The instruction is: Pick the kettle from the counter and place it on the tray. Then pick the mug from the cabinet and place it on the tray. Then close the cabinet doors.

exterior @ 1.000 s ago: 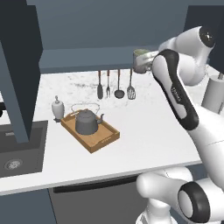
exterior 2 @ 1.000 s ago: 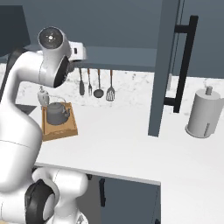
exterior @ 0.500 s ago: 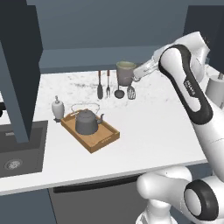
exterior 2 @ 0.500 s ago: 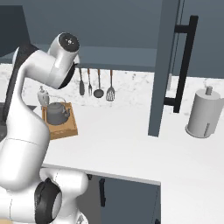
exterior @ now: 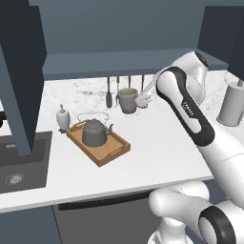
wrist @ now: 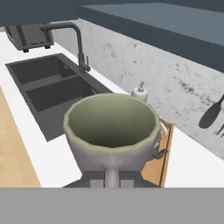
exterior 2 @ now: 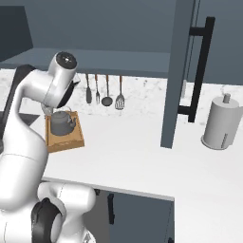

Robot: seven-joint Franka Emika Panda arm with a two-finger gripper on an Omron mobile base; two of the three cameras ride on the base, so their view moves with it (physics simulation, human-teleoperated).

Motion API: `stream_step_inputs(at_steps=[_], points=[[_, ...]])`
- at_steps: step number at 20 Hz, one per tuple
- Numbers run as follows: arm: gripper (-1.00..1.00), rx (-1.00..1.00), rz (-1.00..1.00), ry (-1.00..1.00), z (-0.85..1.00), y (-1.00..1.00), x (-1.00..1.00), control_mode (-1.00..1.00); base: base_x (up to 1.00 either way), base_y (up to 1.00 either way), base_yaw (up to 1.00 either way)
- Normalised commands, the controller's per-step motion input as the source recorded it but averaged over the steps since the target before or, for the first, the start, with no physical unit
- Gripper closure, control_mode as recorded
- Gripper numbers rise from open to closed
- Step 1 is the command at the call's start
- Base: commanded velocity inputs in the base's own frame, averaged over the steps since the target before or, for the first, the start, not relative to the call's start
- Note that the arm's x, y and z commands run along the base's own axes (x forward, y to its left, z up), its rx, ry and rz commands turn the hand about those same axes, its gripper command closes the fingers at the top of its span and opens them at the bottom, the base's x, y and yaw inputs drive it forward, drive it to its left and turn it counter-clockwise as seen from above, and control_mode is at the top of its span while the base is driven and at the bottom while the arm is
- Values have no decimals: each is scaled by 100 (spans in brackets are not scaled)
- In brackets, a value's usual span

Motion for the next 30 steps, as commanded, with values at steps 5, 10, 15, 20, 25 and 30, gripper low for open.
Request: stream_step_inputs(at_steps=[5, 10, 15, 20, 25, 30], points=[[100, -3, 0, 0, -72, 40, 6, -100, 0, 0, 0], [100, 0, 0, 0, -68, 32, 15, -100, 0, 0, 0], [100, 0, 0, 0, -71, 27, 27, -100, 0, 0, 0], [100, 0, 0, 0, -60, 12, 45, -100, 0, 0, 0], [100, 0, 0, 0, -52, 12, 43, -100, 0, 0, 0], [100, 0, 0, 2, -41, 9, 35, -100, 0, 0, 0]])
